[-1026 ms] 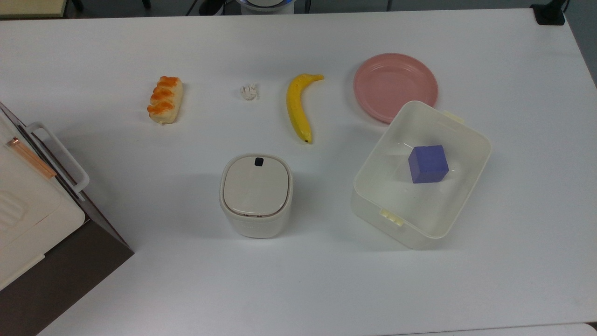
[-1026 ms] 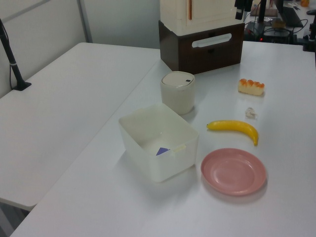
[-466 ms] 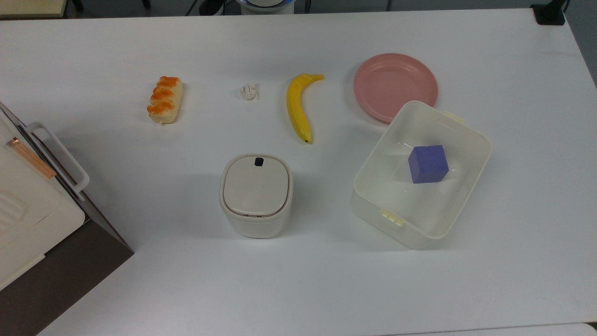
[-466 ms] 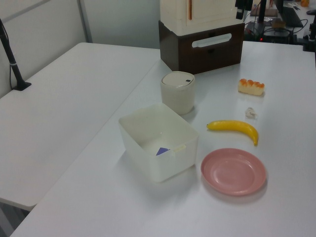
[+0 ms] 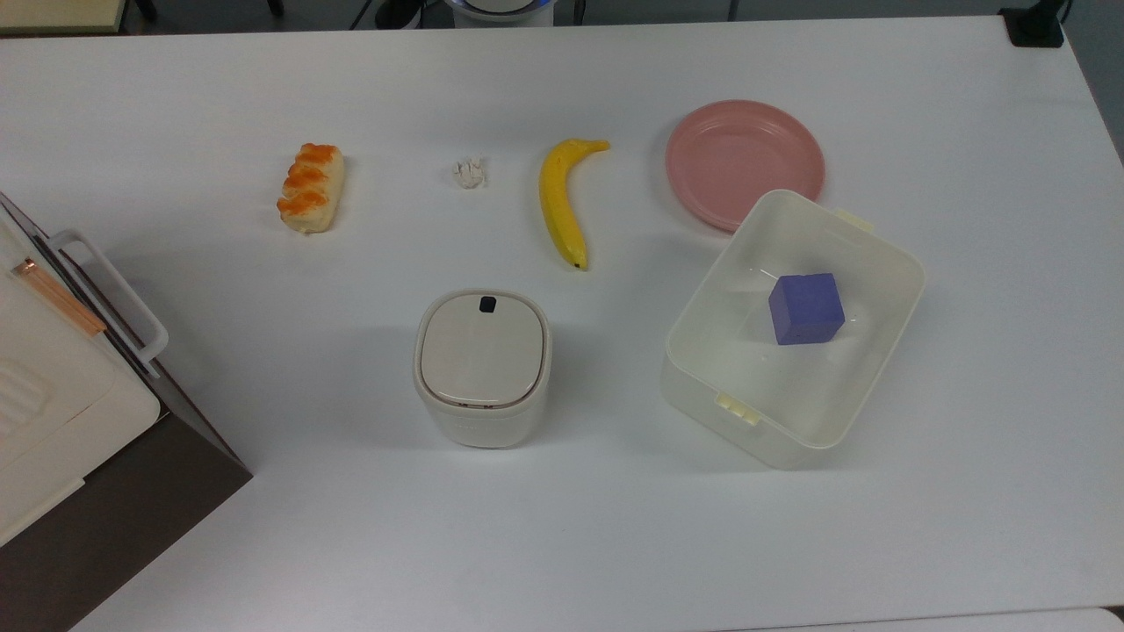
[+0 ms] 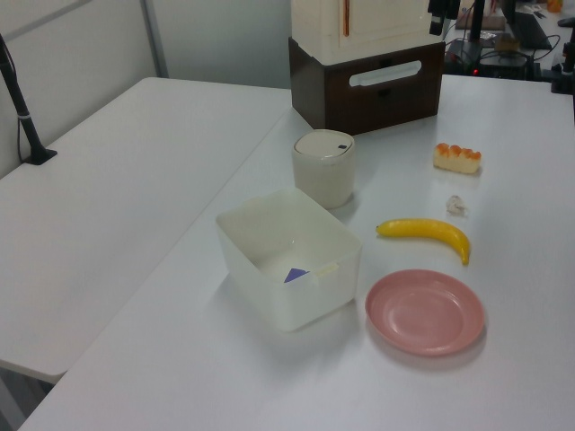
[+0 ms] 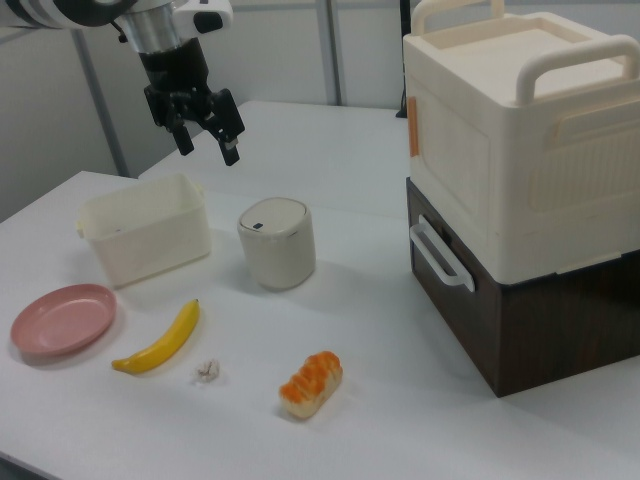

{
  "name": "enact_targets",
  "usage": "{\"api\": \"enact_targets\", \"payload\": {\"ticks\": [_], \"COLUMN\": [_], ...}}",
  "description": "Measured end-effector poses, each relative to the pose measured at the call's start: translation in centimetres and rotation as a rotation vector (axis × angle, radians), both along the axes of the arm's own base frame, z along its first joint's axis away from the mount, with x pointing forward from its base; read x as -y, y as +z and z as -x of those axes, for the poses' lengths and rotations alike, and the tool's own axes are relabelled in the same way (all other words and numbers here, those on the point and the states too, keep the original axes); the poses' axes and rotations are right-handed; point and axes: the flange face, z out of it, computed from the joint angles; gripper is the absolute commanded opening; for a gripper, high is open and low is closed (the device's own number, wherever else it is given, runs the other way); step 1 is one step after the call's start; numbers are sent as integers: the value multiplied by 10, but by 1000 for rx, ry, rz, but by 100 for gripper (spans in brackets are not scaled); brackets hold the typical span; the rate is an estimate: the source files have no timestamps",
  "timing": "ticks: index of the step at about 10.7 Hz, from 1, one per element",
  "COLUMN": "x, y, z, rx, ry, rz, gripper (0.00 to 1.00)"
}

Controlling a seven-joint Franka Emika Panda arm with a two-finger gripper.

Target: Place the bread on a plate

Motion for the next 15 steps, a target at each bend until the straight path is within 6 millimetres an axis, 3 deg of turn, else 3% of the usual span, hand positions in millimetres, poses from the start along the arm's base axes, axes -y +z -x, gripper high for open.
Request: {"api": "enact_targets", "payload": {"ticks": [15], "x": [5], "y": [-4], "z": [-2], "rx": [-17], "ry": [52], "rz": [57], "gripper": [100]}}
